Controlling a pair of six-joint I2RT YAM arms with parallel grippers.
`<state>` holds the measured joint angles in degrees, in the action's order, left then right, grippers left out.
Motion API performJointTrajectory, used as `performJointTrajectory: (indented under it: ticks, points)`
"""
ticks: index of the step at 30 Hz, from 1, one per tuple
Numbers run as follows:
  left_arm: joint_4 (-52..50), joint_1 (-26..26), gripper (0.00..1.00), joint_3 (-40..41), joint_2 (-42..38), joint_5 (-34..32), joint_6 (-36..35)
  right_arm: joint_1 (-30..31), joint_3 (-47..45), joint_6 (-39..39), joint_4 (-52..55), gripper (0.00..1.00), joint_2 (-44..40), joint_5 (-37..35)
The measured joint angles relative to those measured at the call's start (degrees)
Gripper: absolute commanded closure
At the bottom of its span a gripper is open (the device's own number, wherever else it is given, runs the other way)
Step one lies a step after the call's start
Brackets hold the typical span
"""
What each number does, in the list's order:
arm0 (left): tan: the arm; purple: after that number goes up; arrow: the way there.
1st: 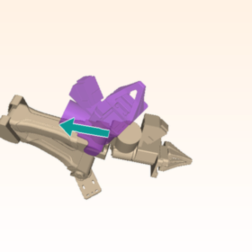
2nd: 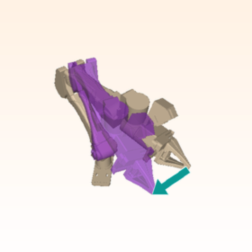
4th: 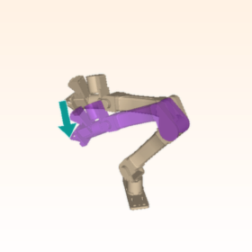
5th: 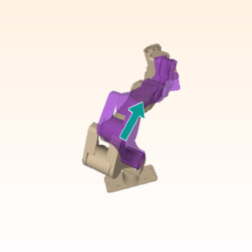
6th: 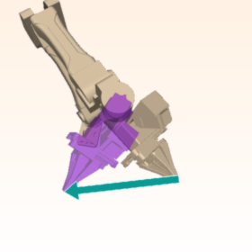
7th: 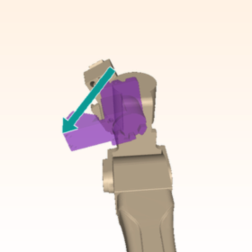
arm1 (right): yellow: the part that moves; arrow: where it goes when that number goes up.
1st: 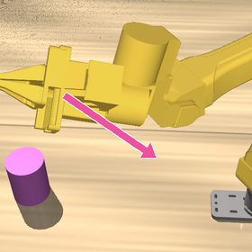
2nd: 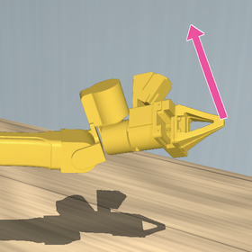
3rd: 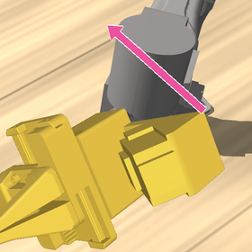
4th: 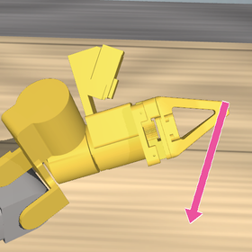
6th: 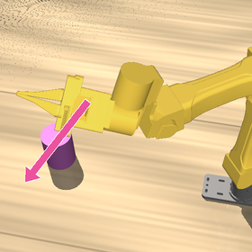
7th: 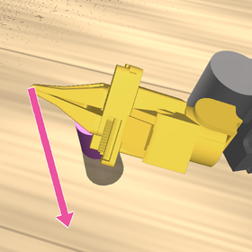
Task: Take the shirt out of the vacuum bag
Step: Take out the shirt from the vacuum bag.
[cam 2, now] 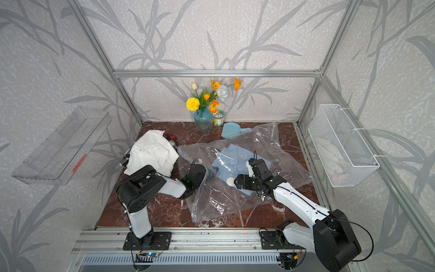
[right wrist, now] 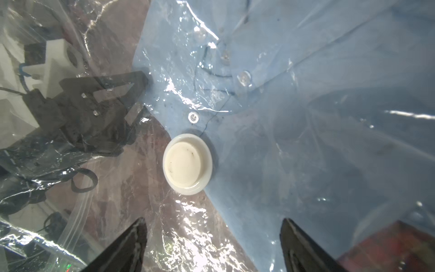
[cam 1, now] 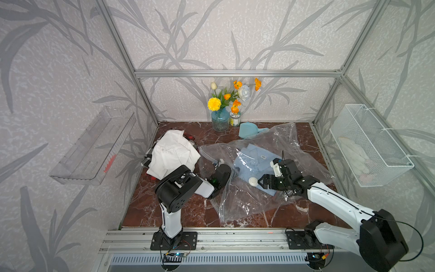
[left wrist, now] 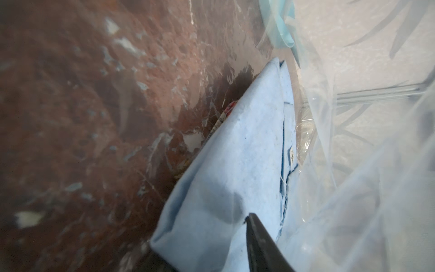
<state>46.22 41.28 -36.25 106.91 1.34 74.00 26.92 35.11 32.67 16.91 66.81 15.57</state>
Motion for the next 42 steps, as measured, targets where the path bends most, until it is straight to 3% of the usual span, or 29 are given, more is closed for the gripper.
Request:
performJointTrajectory:
  ticks: [5, 9, 12, 17, 27, 34, 37, 40, 42]
  points:
    - [2.1, 0.4, 0.58, -0.1, 1.1, -0.3, 0.6, -0.1, 0.0, -0.2, -0.4, 0.12, 0.0, 0.2]
    - [0.8, 0.3, 0.90, -0.5, 1.9, -0.8, 1.2, -0.3, -0.1, -0.4, -0.4, 0.12, 0.0, 0.5]
    - [-0.4, 0.3, 1.00, -0.4, 1.8, -1.2, 1.1, -0.6, -0.3, -0.6, -0.5, 0.12, 0.0, 0.5]
    - [-6.0, 0.3, 1.00, -0.5, -2.7, -1.2, -1.4, -1.7, -1.4, -0.8, -0.6, 0.12, -0.1, 0.5]
    - [-29.6, 0.3, 1.00, -8.4, -23.8, 0.6, -12.7, -6.2, -2.7, -0.8, 0.0, 0.12, -2.2, -0.2]
    - [-39.7, -4.5, 1.00, -6.7, -33.9, 3.2, -15.1, -7.8, -4.2, -0.3, 0.1, 0.12, -3.8, -2.2]
    - [-41.9, -6.7, 1.00, -6.3, -34.2, 5.6, -15.5, -7.9, -5.0, 0.2, -0.2, 0.22, -2.6, -2.7]
    - [-42.4, -8.2, 1.00, -6.2, -32.5, 7.8, -15.7, -8.2, -5.0, 0.5, -0.9, 0.39, -0.2, -2.7]
    - [-42.3, -8.5, 1.00, -6.2, -30.3, 9.4, -16.1, -8.3, -5.0, 0.9, -1.3, 0.56, 0.7, -2.5]
